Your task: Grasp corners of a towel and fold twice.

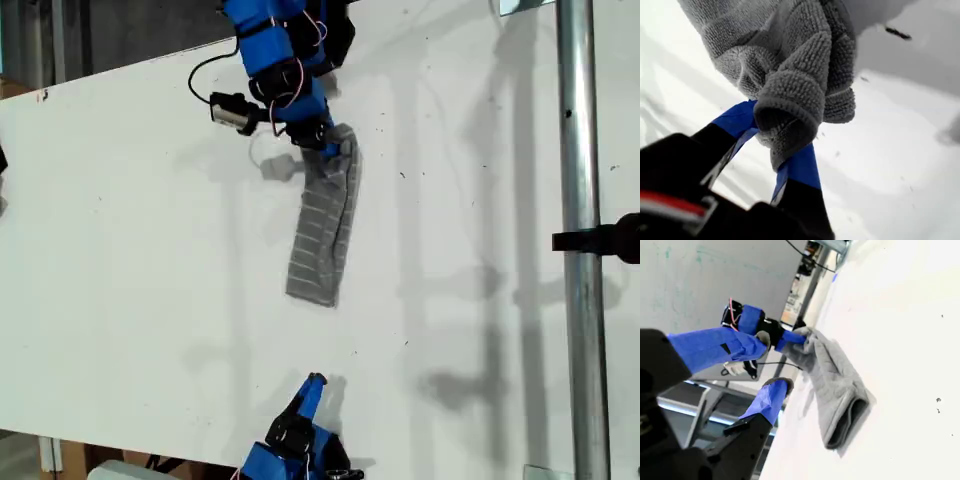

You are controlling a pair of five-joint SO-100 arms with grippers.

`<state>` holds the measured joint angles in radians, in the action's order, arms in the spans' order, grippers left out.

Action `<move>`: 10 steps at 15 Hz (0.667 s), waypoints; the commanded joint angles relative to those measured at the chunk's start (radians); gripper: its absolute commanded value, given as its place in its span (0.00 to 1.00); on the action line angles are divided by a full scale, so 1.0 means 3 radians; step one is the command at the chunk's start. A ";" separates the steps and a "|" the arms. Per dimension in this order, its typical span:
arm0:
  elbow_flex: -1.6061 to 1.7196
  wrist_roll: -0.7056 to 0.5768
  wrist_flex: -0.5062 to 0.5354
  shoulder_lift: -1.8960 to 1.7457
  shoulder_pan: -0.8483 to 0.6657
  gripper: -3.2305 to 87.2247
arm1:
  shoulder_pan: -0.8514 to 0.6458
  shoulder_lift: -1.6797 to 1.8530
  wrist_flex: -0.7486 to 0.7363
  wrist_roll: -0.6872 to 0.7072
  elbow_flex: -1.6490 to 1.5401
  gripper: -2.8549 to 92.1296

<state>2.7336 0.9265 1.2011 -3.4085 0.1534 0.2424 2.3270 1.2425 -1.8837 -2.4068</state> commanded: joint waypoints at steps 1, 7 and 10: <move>-0.0010 -0.0041 0.0005 -0.0020 -0.0010 0.17 | 0.0256 0.0823 0.0624 -0.0164 0.0194 0.03; 0.0026 0.0005 -0.0026 -0.0046 -0.0010 0.15 | -0.0450 -0.2030 -0.1191 0.1498 0.2025 0.03; 0.0072 0.0041 -0.0020 -0.0082 0.0015 0.15 | -0.0486 -0.2633 -0.1253 0.1641 0.2567 0.05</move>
<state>2.7596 0.9281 1.2011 -3.4269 0.1503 0.1058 1.5555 0.8836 -1.4082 -1.7380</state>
